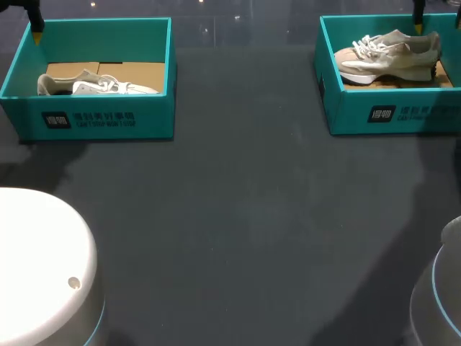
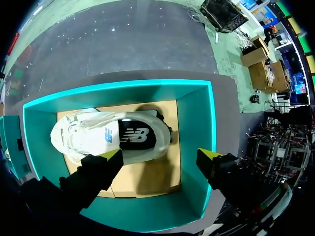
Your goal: Take the shoe out of the shoebox, open the shoe tongue, remove and reinsert the insole, then place the shoe into the shoebox
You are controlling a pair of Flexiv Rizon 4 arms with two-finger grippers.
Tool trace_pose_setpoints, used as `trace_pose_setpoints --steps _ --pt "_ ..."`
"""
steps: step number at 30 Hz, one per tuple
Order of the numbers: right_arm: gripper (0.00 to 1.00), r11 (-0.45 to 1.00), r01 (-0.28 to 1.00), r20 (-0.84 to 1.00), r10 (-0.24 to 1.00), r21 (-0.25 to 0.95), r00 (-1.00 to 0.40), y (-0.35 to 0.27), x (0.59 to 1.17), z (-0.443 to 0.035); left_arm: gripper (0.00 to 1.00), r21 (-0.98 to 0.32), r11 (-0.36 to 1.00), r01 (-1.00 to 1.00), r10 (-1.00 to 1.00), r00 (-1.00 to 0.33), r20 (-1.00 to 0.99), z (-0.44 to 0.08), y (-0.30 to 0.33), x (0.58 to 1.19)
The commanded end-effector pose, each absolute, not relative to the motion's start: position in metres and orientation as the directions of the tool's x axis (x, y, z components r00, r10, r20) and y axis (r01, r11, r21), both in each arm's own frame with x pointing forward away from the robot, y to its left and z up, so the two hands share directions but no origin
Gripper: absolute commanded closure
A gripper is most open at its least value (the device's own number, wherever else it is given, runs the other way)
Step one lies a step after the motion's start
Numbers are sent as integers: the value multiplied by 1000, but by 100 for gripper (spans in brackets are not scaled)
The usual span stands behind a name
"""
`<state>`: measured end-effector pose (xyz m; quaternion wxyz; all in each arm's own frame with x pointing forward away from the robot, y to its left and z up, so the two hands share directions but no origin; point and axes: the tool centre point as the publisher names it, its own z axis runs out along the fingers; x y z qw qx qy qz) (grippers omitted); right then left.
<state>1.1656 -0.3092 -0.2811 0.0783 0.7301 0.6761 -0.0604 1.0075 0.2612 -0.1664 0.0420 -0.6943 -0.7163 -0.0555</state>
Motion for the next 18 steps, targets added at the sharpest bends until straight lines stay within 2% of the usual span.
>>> trace_pose_setpoints --steps 1,11,18 --pt "0 -82 997 -185 980 -17 77 -314 1175 -294 0 23 29 999 990 -32 138 -166 261 1007" --pt "0 -73 997 -176 982 -27 67 -319 1175 -315 0 23 29 999 990 -32 138 -166 261 1007" --pt "0 -63 998 -140 988 8 63 -324 1175 -333 0 23 29 999 990 -32 138 -166 261 1007"
